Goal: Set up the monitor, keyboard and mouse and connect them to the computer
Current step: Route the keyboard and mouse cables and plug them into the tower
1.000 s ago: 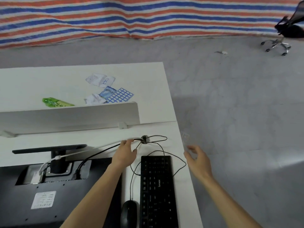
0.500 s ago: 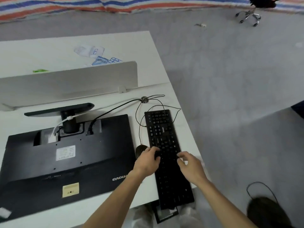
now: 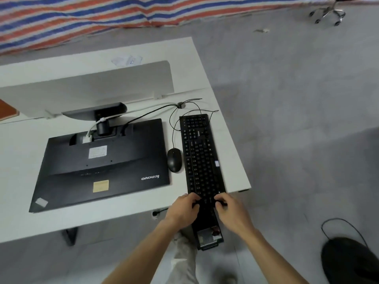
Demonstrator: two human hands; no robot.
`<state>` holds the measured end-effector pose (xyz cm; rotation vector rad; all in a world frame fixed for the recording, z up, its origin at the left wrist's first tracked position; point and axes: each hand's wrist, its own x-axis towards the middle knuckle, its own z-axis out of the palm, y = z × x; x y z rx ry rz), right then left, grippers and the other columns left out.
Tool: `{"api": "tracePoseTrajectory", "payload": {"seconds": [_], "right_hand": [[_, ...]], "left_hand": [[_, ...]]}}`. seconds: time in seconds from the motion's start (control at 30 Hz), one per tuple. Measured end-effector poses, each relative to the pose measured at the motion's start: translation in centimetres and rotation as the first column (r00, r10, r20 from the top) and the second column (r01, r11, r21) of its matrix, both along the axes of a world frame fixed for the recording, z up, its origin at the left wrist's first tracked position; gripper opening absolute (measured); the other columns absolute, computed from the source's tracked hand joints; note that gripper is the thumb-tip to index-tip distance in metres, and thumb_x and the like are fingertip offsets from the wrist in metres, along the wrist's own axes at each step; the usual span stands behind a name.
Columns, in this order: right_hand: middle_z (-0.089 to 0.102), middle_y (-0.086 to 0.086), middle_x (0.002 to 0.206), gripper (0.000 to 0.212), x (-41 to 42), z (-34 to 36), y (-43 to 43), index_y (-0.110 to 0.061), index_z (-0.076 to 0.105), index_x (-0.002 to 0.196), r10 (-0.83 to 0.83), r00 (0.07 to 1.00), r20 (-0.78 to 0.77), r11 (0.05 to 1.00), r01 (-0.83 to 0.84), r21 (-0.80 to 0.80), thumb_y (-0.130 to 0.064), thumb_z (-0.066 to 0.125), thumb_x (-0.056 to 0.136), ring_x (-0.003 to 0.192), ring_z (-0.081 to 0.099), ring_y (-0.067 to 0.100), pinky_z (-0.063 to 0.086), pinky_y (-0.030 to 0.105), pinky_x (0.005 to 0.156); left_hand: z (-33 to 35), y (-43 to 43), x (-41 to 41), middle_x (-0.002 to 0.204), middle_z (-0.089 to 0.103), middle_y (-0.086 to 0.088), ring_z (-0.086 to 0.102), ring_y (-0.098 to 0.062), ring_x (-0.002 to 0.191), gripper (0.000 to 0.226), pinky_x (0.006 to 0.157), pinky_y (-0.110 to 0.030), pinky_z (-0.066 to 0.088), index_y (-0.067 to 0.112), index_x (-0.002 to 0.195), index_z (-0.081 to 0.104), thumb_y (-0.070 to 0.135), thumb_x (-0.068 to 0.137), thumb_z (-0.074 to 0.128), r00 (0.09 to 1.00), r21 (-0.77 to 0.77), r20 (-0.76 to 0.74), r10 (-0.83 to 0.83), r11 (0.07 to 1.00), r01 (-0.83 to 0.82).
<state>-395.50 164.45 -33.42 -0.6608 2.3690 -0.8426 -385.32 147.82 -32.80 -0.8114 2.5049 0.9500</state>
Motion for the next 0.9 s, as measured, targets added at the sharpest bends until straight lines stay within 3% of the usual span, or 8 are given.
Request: {"api": "tracePoseTrajectory", "payload": {"seconds": [0.23, 0.37, 0.53, 0.73, 0.9], "right_hand": [[0.065, -0.01, 0.115, 0.022, 6.5, -0.9, 7.2, -0.027, 0.065, 0.117, -0.054, 0.997, 0.056, 0.999, 0.054, 0.005, -0.026, 0.056, 0.097, 0.105, 0.06, 0.008, 0.045, 0.016, 0.084], [0.065, -0.011, 0.114, 0.021, 9.7, -2.3, 9.2, -0.029, 0.065, 0.116, -0.148, 0.988, 0.048, 0.989, 0.146, 0.031, -0.027, 0.056, 0.097, 0.101, 0.054, 0.008, 0.045, 0.021, 0.084], [0.063, -0.007, 0.115, 0.021, 13.1, -6.2, 9.0, -0.029, 0.064, 0.116, -0.275, 0.961, 0.034, 0.961, 0.273, 0.051, -0.028, 0.057, 0.097, 0.109, 0.054, 0.017, 0.047, 0.031, 0.09], [0.065, -0.002, 0.116, 0.024, 15.5, -10.9, 7.9, -0.024, 0.065, 0.12, -0.359, 0.931, 0.071, 0.933, 0.36, -0.006, -0.025, 0.057, 0.097, 0.105, 0.057, 0.019, 0.047, 0.03, 0.089], [0.065, -0.006, 0.117, 0.027, 16.0, -17.2, 7.8, -0.028, 0.062, 0.124, -0.326, 0.938, 0.117, 0.943, 0.331, -0.027, -0.028, 0.056, 0.098, 0.105, 0.056, 0.014, 0.049, 0.03, 0.085]], "left_hand": [[-0.7, 6.4, 5.2, 0.134, 0.06, -0.001, 0.057, -0.022, 0.121, 0.038, 0.096, -0.034, 0.048, 0.026, 0.136, 0.052, 0.032, 0.099, 0.047, 0.987, 0.008, 0.095, -0.126, 0.992, 0.126], [-2.7, 7.2, 6.8, 0.134, 0.058, -0.003, 0.057, -0.024, 0.119, 0.039, 0.097, -0.037, 0.049, 0.027, 0.137, 0.051, 0.03, 0.099, 0.042, 0.967, 0.038, 0.138, -0.214, 0.977, 0.211], [-7.5, 5.7, 7.3, 0.13, 0.06, -0.005, 0.057, -0.027, 0.118, 0.037, 0.098, -0.041, 0.049, 0.025, 0.135, 0.052, 0.029, 0.098, 0.045, 0.921, 0.053, 0.202, -0.333, 0.943, 0.329], [-13.3, 3.1, 7.5, 0.132, 0.061, -0.004, 0.058, -0.026, 0.119, 0.038, 0.097, -0.037, 0.049, 0.025, 0.135, 0.055, 0.026, 0.098, 0.046, 0.921, -0.015, 0.22, -0.322, 0.943, 0.334], [-19.2, 2.5, 7.0, 0.135, 0.058, -0.005, 0.058, -0.028, 0.119, 0.037, 0.098, -0.036, 0.048, 0.025, 0.136, 0.055, 0.028, 0.1, 0.046, 0.928, -0.079, 0.236, -0.288, 0.946, 0.313]]}}
